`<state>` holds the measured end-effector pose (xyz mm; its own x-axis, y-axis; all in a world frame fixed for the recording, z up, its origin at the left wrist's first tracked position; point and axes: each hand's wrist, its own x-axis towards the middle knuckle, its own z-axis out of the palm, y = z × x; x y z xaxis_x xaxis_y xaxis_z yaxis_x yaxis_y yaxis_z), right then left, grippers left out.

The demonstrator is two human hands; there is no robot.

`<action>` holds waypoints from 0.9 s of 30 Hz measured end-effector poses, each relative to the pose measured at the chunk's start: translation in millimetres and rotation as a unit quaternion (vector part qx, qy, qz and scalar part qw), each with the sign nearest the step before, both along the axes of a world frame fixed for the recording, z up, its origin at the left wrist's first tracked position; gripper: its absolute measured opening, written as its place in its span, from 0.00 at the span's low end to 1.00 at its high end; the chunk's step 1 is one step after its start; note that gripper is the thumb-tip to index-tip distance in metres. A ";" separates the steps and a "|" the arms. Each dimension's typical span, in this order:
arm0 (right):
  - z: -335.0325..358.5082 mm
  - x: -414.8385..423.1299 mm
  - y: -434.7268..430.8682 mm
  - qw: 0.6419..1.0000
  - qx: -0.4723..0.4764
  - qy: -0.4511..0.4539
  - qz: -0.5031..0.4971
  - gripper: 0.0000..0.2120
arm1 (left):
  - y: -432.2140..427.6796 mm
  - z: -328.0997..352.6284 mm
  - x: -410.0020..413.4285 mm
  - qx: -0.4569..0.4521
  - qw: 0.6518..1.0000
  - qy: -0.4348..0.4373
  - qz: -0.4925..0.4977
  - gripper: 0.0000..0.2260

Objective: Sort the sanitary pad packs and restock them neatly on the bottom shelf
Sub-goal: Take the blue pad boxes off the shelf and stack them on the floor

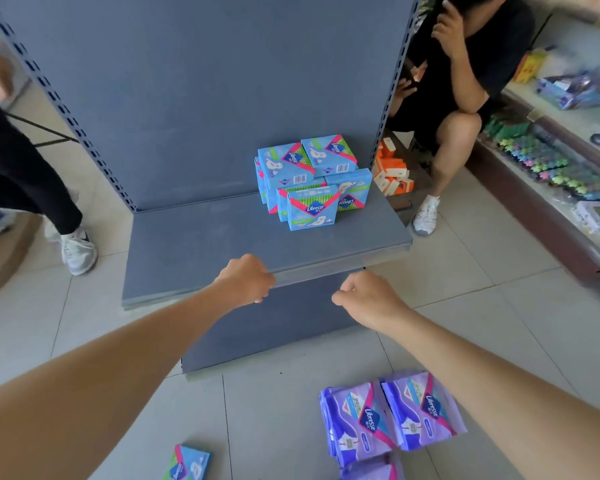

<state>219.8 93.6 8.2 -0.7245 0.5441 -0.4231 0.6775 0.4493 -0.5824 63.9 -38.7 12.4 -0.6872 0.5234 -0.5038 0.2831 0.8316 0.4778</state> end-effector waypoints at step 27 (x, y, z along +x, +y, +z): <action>-16.4 -155.8 128.4 0.998 0.014 -0.014 -0.052 0.20 | 87.5 -45.9 -148.1 0.046 0.998 -0.012 0.040 0.12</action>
